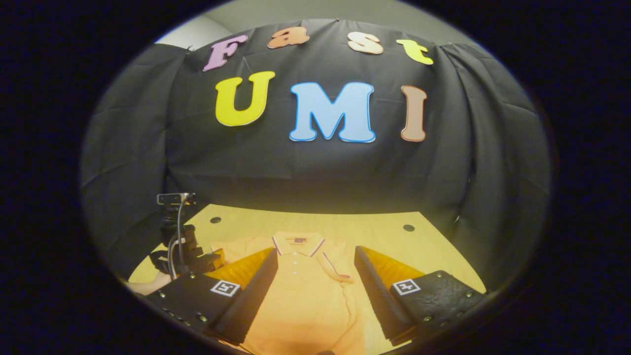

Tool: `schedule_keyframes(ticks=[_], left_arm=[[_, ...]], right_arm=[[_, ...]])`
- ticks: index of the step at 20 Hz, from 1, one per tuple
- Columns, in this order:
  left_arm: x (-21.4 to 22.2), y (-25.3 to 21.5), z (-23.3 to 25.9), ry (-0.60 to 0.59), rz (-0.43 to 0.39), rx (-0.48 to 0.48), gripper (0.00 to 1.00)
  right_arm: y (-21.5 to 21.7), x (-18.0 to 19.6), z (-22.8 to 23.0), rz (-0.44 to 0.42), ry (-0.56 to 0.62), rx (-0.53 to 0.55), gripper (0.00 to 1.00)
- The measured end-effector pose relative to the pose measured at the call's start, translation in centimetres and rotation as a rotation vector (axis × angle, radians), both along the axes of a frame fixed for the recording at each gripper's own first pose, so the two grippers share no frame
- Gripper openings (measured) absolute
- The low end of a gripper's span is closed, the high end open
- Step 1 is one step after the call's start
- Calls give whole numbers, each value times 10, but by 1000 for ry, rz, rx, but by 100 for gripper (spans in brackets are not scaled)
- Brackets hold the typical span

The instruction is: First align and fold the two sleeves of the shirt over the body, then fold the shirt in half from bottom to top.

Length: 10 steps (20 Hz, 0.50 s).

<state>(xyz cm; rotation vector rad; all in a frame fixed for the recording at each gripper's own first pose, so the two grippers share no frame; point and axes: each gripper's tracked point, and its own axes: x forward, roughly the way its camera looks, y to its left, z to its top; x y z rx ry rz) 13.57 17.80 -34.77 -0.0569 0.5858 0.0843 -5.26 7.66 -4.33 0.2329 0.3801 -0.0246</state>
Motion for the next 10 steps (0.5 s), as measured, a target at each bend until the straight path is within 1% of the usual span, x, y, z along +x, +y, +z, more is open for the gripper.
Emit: schedule_keyframes(ticks=[5,8,10], left_arm=[[15,6,-23,41,31,-25,95],[29,10,-36,50,36,1,94],[34,7,-43,62,37,-3,94]], right_arm=[[-9,-31,3,-40,7,-57,97],[-13,-40,1,-65,23,-33,96],[-16,-42,-1,-74,30,-20,96]])
